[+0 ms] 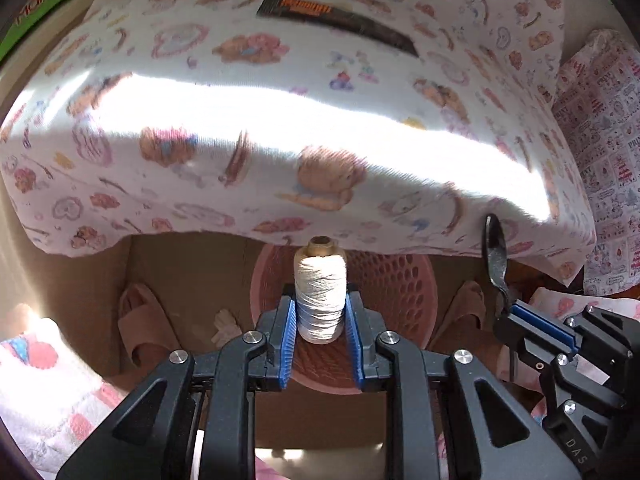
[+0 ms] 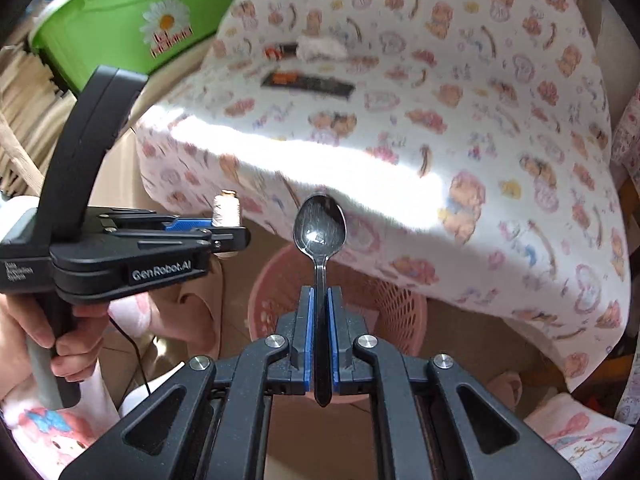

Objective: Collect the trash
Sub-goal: 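Carry the spool and the black spoon down over the pink wastebasket, then open the left tool to drop the spool while the right tool drops the spoon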

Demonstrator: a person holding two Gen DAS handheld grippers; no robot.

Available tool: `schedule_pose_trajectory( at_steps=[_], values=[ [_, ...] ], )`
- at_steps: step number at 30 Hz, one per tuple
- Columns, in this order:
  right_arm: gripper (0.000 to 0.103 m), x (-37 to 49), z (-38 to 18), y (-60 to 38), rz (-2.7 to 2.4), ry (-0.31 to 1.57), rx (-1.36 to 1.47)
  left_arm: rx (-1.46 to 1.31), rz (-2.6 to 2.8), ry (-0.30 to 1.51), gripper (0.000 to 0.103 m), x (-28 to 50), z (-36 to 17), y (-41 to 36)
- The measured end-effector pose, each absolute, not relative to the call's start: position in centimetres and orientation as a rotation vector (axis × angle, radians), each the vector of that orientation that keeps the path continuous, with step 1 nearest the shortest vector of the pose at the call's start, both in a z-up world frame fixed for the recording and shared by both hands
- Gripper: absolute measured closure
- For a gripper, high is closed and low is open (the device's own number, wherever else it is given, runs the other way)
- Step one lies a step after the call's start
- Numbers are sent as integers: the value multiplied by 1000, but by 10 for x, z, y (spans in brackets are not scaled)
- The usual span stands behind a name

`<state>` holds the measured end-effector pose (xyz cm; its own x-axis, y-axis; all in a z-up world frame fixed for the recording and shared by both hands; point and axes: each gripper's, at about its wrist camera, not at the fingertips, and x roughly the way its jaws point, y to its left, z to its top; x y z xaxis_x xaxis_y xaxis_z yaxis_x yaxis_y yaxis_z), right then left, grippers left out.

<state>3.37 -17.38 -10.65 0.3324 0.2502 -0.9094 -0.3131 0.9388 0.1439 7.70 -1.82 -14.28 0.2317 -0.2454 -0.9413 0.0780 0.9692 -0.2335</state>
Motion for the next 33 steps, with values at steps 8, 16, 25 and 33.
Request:
schedule_pose_trajectory(
  at_steps=[8, 16, 25, 33],
  values=[
    [96, 49, -167, -164, 304, 1321, -105, -163, -179, 1493, 82, 88, -198, -19],
    [96, 57, -209, -167, 257, 1425, -53, -211, -138, 1604, 82, 89, -231, -10],
    [95, 57, -247, -179, 196, 1541, 60, -220, -177, 1621, 81, 88, -234, -14],
    [71, 54, -252, -186, 185, 1575, 103, -143, -129, 1603, 49, 88, -224, -18]
  ],
)
